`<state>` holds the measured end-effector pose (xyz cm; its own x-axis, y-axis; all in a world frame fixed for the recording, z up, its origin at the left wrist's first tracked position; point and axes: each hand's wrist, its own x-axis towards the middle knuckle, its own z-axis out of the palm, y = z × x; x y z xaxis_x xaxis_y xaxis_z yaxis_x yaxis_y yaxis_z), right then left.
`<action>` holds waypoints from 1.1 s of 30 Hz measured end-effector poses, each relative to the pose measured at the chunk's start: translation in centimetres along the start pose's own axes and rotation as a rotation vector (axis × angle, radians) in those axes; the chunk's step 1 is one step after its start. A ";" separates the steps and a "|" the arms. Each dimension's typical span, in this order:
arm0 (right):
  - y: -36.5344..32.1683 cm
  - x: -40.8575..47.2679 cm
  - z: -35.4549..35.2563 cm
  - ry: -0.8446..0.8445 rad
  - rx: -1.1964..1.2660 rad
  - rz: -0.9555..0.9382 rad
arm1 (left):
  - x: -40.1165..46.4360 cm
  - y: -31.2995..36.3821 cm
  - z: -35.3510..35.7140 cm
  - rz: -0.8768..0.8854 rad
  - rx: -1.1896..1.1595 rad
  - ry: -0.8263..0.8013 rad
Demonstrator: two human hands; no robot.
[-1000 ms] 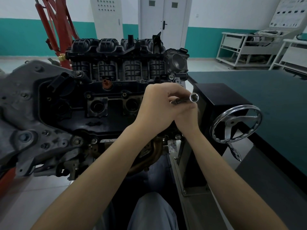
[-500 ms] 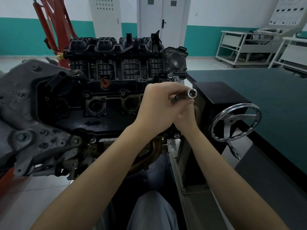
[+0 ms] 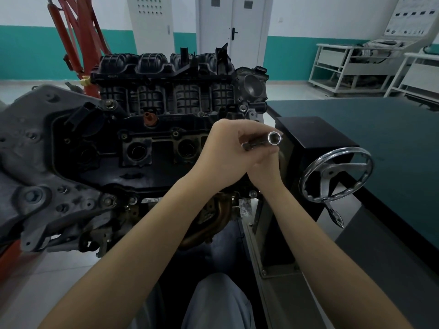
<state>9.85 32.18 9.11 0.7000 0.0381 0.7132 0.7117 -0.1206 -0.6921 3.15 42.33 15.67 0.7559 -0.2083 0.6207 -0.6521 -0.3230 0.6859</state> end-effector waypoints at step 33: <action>1.4 0.1 -0.2 0.065 -0.083 -0.057 | -0.1 0.0 0.0 0.037 0.038 0.082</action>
<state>10.91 31.78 8.30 0.6513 -0.0165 0.7587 0.7410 -0.2018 -0.6405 3.11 42.31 15.59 0.7229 -0.1455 0.6755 -0.6760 -0.3512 0.6478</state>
